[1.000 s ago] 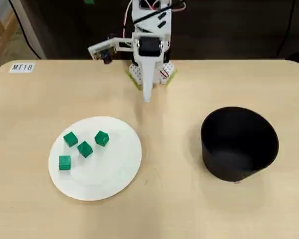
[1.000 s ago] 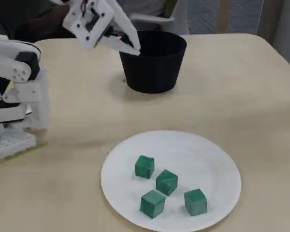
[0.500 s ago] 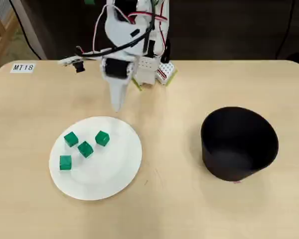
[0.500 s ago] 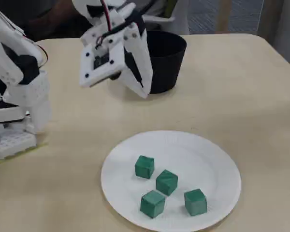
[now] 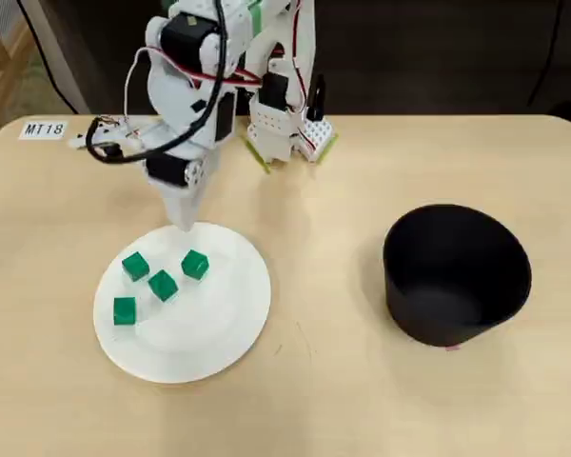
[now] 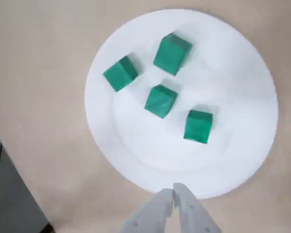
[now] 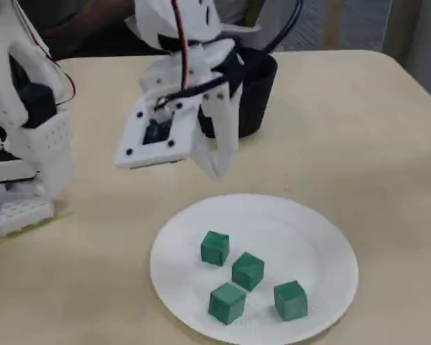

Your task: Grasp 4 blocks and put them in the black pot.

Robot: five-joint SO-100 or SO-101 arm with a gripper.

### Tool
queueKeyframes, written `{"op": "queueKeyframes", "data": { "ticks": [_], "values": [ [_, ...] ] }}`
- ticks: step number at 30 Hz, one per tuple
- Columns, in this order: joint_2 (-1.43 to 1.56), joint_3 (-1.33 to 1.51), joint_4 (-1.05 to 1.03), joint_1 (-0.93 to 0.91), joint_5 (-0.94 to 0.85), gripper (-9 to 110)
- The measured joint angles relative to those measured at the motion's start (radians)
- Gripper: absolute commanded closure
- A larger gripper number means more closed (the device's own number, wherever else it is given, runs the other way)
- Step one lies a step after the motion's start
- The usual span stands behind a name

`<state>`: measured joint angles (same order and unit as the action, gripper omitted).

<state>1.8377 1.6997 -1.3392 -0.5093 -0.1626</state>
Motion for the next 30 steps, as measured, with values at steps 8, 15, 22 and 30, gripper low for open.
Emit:
{"op": "queueKeyframes", "data": {
  "ticks": [8, 15, 22, 30],
  "values": [
    [-0.089, -0.002, -0.048, -0.054, 0.017, 104],
    [-0.147, -0.002, -0.038, -0.071, 0.048, 97],
    [-0.192, -0.002, 0.014, -0.074, 0.037, 86],
    [-0.279, -0.002, 0.075, -0.075, 0.037, 82]
  ]
}}
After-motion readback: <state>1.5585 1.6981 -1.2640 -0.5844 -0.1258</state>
